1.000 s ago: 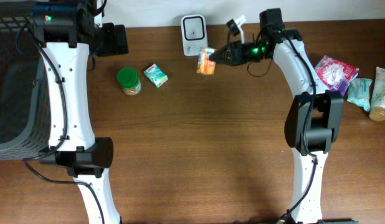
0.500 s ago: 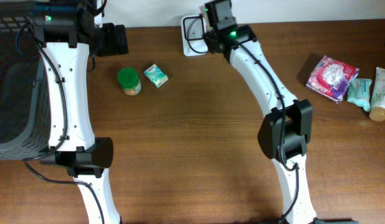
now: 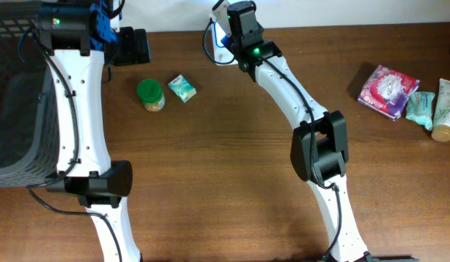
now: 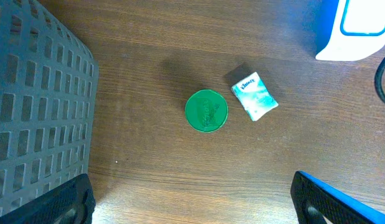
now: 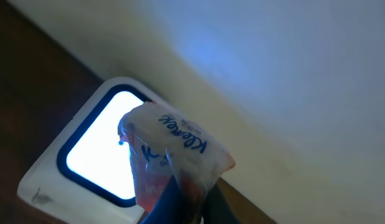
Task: Scan the item barcode
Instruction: 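Carry the orange pack to the right table edge and release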
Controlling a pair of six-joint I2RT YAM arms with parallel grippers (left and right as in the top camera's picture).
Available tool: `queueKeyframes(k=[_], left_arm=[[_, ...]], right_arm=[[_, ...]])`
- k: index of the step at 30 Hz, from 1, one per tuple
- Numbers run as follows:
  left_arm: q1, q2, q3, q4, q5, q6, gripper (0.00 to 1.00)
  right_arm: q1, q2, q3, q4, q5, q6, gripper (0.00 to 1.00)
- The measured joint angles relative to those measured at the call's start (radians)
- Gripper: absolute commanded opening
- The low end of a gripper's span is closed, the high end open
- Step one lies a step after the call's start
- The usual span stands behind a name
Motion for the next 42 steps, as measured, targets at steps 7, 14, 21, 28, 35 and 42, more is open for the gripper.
queueKeyframes(k=[7,14,21,28,35,42], left_arm=[[0.000,0.000,0.000,-0.001,0.000,0.000,0.99],[0.000,0.000,0.000,0.000,0.000,0.000,0.99],[0.000,0.000,0.000,0.000,0.000,0.000,0.99],[0.000,0.000,0.000,0.000,0.000,0.000,0.99],[0.000,0.000,0.000,0.000,0.000,0.000,0.99],[0.000,0.000,0.000,0.000,0.000,0.000,0.99]], right_arm=[[-0.173,-0.085,0.018,-0.317,0.087,0.453,0.04],[-0.575,-0.167,0.035,-0.810,0.113,0.700,0.04],[-0.871,-0.167,0.034,-0.890,0.087,0.765,0.04],[-0.934,-0.167,-0.058,-0.833,-0.061,0.771,0.04],[-0.934,-0.168,-0.121,-0.822,-0.111,0.768,0.99],[-0.915,-0.444,-0.130,-0.901,-0.126,0.821,0.99]])
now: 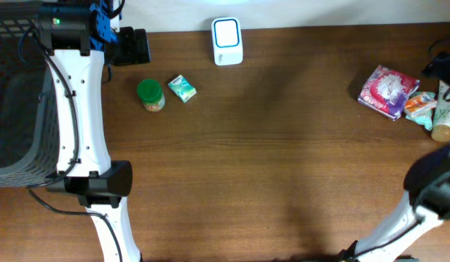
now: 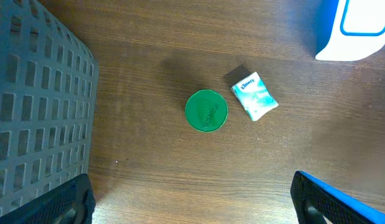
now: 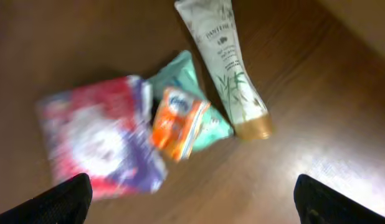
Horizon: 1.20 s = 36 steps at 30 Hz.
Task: Scan the item barcode
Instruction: 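Carry the orange pack to the right table edge and release, then reach right gripper to the mint Kleenex pack and grasp it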
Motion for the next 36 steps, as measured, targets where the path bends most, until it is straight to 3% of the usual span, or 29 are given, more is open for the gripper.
queueKeyframes(k=[3,4,8,16,22,23,24,27,29,33,36], left_arm=[[0.000,0.000,0.000,0.000,0.000,0.000,0.99],[0.000,0.000,0.000,0.000,0.000,0.000,0.99],[0.000,0.000,0.000,0.000,0.000,0.000,0.99],[0.000,0.000,0.000,0.000,0.000,0.000,0.99],[0.000,0.000,0.000,0.000,0.000,0.000,0.99],[0.000,0.000,0.000,0.000,0.000,0.000,0.99],[0.000,0.000,0.000,0.000,0.000,0.000,0.99],[0.000,0.000,0.000,0.000,0.000,0.000,0.99],[0.000,0.000,0.000,0.000,0.000,0.000,0.99],[0.000,0.000,0.000,0.000,0.000,0.000,0.99],[0.000,0.000,0.000,0.000,0.000,0.000,0.99]], right_arm=[[0.070,-0.154,0.006,-0.073,-0.108,0.007,0.99],[0.140,-0.181,0.006,-0.103,-0.227,-0.003,0.99],[0.323,-0.153,-0.006,-0.111,-0.388,-0.047,0.99],[0.735,0.006,-0.151,0.305,-0.448,-0.080,0.99],[0.897,0.190,-0.170,0.637,-0.455,-0.082,0.99],[0.922,0.236,-0.169,0.709,-0.455,-0.081,0.96],[0.937,0.260,-0.170,0.737,-0.455,-0.080,0.82],[0.980,0.328,-0.172,0.837,-0.456,-0.100,0.76],[0.998,0.364,-0.173,0.879,-0.456,-0.105,0.60],[1.010,0.410,-0.173,0.937,-0.456,-0.110,0.50],[1.019,0.431,-0.173,0.947,-0.455,-0.110,0.50]])
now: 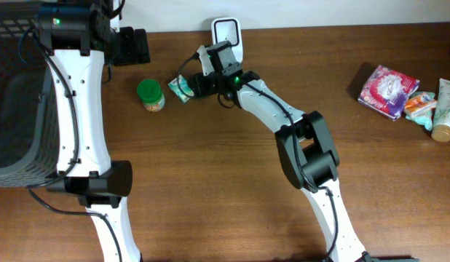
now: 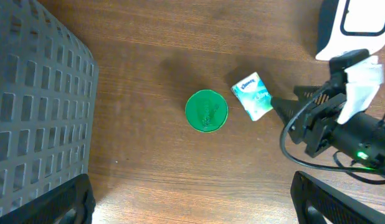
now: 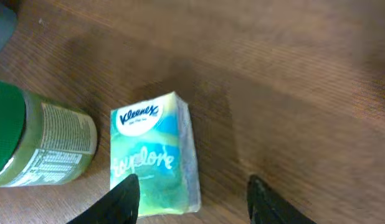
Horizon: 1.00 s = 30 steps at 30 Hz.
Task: Scan the item barcode
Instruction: 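Reach right gripper to the mint Kleenex pack and grasp it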
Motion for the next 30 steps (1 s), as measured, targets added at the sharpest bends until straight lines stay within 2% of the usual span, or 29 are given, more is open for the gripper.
queueKeyframes(k=[2,3,7,10,15,16,17,18,19,22,25,26,30], left_arm=[[0.000,0.000,0.000,0.000,0.000,0.000,0.99],[0.000,0.000,0.000,0.000,0.000,0.000,0.99],[0.000,0.000,0.000,0.000,0.000,0.000,0.99],[0.000,0.000,0.000,0.000,0.000,0.000,0.99],[0.000,0.000,0.000,0.000,0.000,0.000,0.99],[0.000,0.000,0.000,0.000,0.000,0.000,0.99],[0.000,0.000,0.000,-0.001,0.000,0.000,0.99],[0.000,0.000,0.000,-0.001,0.000,0.000,0.99],[0.000,0.000,0.000,-0.001,0.000,0.000,0.99],[0.000,0.000,0.000,0.000,0.000,0.000,0.99],[0.000,0.000,0.000,0.000,0.000,0.000,0.99],[0.000,0.000,0.000,0.000,0.000,0.000,0.99],[0.000,0.000,0.000,0.000,0.000,0.000,0.99]], right_arm=[[0.019,0.016,0.000,0.003,0.000,0.000,0.49],[0.030,0.023,0.000,0.003,0.000,0.000,0.46],[0.053,0.034,0.000,-0.005,-0.002,-0.004,0.04],[0.050,0.029,0.017,-0.092,-0.011,0.002,0.04],[0.050,-0.037,0.034,-0.430,-0.019,0.008,0.04],[0.050,-0.055,0.034,-0.514,-0.015,0.021,0.11],[0.050,-0.070,0.033,-0.590,-0.011,0.046,0.26],[0.050,-0.083,0.033,-0.669,-0.008,0.085,0.35],[0.050,-0.091,0.033,-0.723,-0.006,0.113,0.39],[0.050,-0.095,0.032,-0.808,-0.003,0.157,0.72],[0.039,-0.095,0.037,-0.816,-0.008,0.162,0.73],[0.028,-0.095,0.050,-0.825,-0.024,0.141,0.78],[-0.054,-0.097,0.105,-0.790,-0.118,0.067,0.78]])
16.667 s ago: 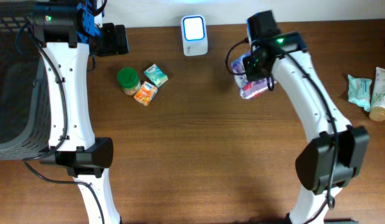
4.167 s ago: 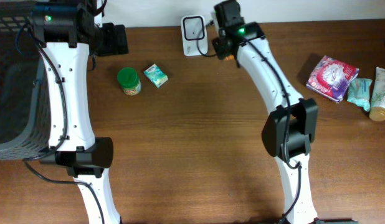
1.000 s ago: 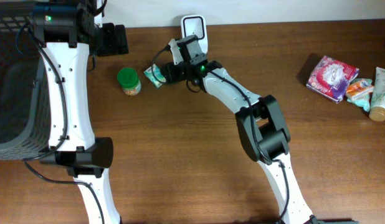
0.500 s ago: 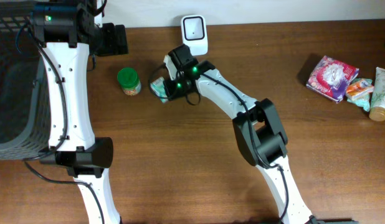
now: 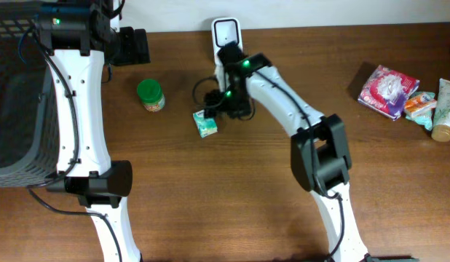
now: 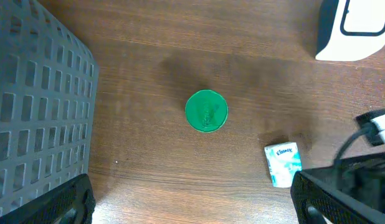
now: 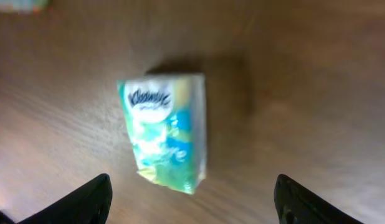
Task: Scan the item barcode
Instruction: 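Reach right gripper to the mint Kleenex pack and grasp it, then lift the mint pack and hold it at the scanner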
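Observation:
A green and teal Kleenex pack (image 5: 205,124) lies flat on the brown table, in front of the white barcode scanner (image 5: 226,32). My right gripper (image 5: 223,108) hovers just over the pack (image 7: 164,130), open, its fingers (image 7: 96,199) wide on either side and touching nothing. In the left wrist view the pack (image 6: 283,164) lies at the lower right and the scanner (image 6: 351,28) at the top right. My left gripper (image 6: 192,205) is open and high above the table, holding nothing.
A jar with a green lid (image 5: 150,94) stands left of the pack. A grey mesh basket (image 5: 14,109) fills the left edge. At the far right lie a pink pack (image 5: 387,90), an orange pack (image 5: 418,103) and a pale tube (image 5: 443,109).
The green pack was next to the jar, close to the scanner; now it lies farther toward the table's front and middle. My right gripper is above it with its fingers wider apart. The left arm is unchanged.
My right gripper first held an orange Kleenex pack up against the scanner. Then it was open over the pile at the far right, with the orange pack lying there. Then it was down beside the green pack by the jar, which now lies shifted forward.

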Controlling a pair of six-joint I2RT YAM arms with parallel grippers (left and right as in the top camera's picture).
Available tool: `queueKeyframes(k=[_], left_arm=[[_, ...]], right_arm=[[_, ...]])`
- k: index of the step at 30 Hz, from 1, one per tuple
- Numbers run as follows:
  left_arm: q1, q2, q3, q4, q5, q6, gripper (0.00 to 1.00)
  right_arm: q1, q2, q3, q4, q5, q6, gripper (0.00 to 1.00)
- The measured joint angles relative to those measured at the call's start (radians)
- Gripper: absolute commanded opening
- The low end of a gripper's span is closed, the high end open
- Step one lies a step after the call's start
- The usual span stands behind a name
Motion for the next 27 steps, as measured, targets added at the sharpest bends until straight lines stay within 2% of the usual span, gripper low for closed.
queueKeyframes(k=[3,7,15,17,18,19,23,24,27], left_arm=[[0.000,0.000,0.000,0.000,0.000,0.000,0.99],[0.000,0.000,0.000,0.000,0.000,0.000,0.99],[0.000,0.000,0.000,0.000,0.000,0.000,0.99],[0.000,0.000,0.000,0.000,0.000,0.000,0.99],[0.000,0.000,0.000,0.000,0.000,0.000,0.99],[0.000,0.000,0.000,0.000,0.000,0.000,0.99],[0.000,0.000,0.000,0.000,0.000,0.000,0.99],[0.000,0.000,0.000,0.000,0.000,0.000,0.99],[0.000,0.000,0.000,0.000,0.000,0.000,0.99]], right_arm=[[-0.027,0.000,0.000,0.025,-0.017,-0.073,0.75],[0.028,0.010,0.000,0.068,-0.029,-0.131,0.60],[0.037,0.083,0.000,0.076,-0.035,-0.140,0.55],[0.037,0.084,0.000,0.069,-0.035,-0.139,0.46],[0.037,0.085,0.000,0.068,-0.039,-0.142,0.36],[0.035,0.085,0.000,0.066,-0.056,-0.147,0.33],[0.013,0.085,0.000,0.066,-0.152,-0.142,0.35],[0.006,0.085,0.000,0.065,-0.160,-0.142,0.38],[-0.003,0.085,-0.014,0.087,-0.175,-0.144,0.38]])
